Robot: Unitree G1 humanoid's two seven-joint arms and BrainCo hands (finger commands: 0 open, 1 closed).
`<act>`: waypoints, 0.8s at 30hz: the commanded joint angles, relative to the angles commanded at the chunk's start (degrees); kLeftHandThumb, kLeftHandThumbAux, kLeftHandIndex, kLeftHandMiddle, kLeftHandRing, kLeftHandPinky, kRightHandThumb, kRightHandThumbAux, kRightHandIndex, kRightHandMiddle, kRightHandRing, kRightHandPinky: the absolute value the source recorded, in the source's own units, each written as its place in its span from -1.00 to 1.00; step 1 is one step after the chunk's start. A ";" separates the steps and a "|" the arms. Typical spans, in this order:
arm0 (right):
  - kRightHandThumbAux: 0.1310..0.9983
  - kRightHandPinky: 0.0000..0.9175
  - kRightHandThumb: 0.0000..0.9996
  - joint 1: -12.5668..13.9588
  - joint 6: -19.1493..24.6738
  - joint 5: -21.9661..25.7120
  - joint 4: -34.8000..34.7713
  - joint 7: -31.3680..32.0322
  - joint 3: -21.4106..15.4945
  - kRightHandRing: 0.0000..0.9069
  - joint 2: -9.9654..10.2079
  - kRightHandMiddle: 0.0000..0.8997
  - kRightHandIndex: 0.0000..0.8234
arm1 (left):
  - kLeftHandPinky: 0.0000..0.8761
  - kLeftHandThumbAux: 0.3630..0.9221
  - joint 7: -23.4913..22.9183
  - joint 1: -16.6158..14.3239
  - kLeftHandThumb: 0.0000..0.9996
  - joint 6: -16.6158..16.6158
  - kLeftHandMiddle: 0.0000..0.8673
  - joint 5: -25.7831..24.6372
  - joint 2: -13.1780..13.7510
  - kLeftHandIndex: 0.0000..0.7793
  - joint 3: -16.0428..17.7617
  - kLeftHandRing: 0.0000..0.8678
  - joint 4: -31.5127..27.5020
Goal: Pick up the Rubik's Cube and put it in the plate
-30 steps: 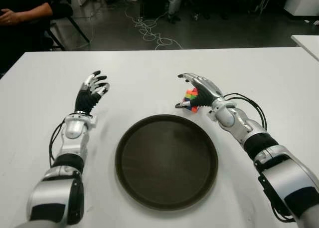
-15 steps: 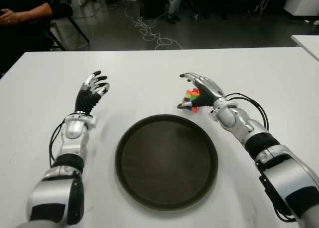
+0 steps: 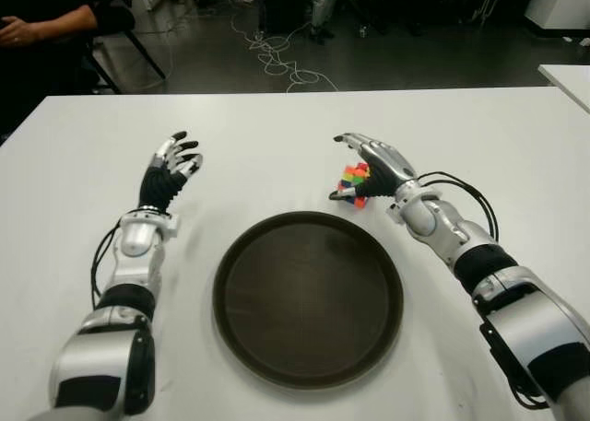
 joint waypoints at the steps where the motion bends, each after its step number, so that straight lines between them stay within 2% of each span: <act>1: 0.22 -0.64 -1.00 -0.12 0.34 -0.56 0.07 -0.29 0.34 -0.65 -0.08 -0.70 -0.68 | -0.41 -0.12 0.00 -0.01 -1.00 0.01 -0.48 0.00 0.00 -0.65 0.00 -0.46 0.01; 10: 0.34 -0.71 -1.00 -1.21 4.83 -5.63 0.00 -2.21 4.13 -0.72 -0.92 -0.73 -0.69 | -0.42 -0.09 -0.33 0.07 -0.99 -0.05 -0.47 -0.48 -0.23 -0.64 0.28 -0.46 -0.17; 24: 0.40 -0.71 -1.00 -1.55 8.54 -6.35 -0.17 -1.74 5.30 -0.74 -0.66 -0.73 -0.68 | -0.40 -0.10 -0.51 0.00 -0.99 0.11 -0.49 -0.27 -0.08 -0.65 0.12 -0.46 -0.07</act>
